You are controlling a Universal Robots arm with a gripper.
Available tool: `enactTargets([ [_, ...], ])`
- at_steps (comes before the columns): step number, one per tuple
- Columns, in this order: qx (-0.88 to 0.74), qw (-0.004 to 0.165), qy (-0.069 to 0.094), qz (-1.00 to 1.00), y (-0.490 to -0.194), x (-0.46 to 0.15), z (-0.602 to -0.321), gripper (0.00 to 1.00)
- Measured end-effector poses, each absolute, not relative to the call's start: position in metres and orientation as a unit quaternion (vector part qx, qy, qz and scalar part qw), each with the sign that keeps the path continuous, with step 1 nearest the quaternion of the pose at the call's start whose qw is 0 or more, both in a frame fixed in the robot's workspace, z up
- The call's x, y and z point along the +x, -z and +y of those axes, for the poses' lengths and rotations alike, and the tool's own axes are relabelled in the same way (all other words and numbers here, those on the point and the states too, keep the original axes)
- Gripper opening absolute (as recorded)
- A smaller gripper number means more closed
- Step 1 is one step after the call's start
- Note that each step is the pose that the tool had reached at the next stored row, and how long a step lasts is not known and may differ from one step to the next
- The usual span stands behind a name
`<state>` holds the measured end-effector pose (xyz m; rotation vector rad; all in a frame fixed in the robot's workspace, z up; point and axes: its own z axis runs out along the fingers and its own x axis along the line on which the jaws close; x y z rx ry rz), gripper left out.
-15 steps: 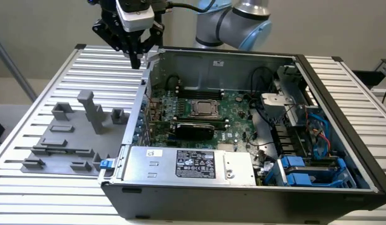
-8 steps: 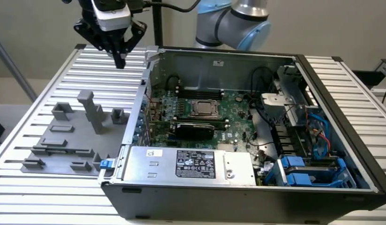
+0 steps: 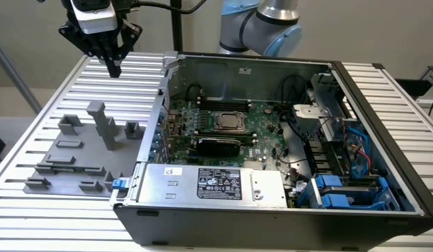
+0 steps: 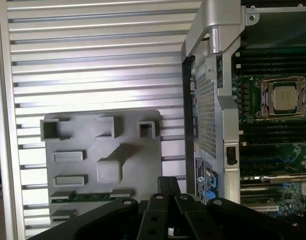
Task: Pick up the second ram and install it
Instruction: 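Reach for the second ram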
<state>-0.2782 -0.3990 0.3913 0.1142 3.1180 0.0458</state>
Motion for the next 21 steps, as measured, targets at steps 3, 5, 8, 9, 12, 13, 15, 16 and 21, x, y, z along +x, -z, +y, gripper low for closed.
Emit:
enactTargets([
  [3,0.037,0.01,-0.011,0.999,-0.39,-0.292,-0.399,0.11],
  [5,0.037,0.009,-0.008,0.999,-0.389,-0.301,-0.399,0.11],
  [8,0.037,0.009,-0.006,0.999,-0.387,-0.315,-0.399,0.11],
  [9,0.037,0.009,-0.005,0.999,-0.387,-0.319,-0.399,0.11],
  [12,0.037,0.008,-0.004,0.999,-0.384,-0.333,-0.399,0.11],
  [13,0.037,0.008,-0.003,0.999,-0.382,-0.337,-0.399,0.11],
  [15,0.037,0.007,-0.003,0.999,-0.38,-0.347,-0.4,0.11],
  [16,0.036,0.007,-0.003,0.999,-0.379,-0.351,-0.4,0.11],
  [21,0.037,0.005,-0.003,0.999,-0.373,-0.373,-0.403,0.11],
])
